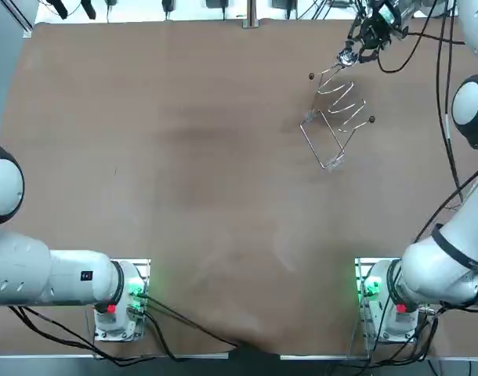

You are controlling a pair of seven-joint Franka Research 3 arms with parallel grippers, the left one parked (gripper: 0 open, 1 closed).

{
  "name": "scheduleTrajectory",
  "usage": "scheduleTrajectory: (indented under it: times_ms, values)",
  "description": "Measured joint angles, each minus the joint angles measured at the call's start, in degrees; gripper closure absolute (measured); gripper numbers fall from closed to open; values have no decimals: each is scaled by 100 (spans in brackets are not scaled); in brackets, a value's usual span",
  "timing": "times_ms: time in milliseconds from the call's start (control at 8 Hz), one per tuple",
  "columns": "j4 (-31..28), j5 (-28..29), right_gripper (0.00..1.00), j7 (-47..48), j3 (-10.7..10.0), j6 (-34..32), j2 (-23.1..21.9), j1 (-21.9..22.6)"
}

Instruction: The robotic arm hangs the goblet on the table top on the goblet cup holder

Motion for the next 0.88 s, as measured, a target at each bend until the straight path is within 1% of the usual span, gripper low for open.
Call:
scheduleTrajectory:
  times_ms: [125,375,875]
  values:
    - [56,0,90,0,-11,-177,-8,-61]
    - [99,-4,90,0,-18,-308,-60,-133]
    - [97,-408,90,-21,10,-328,-82,-60]
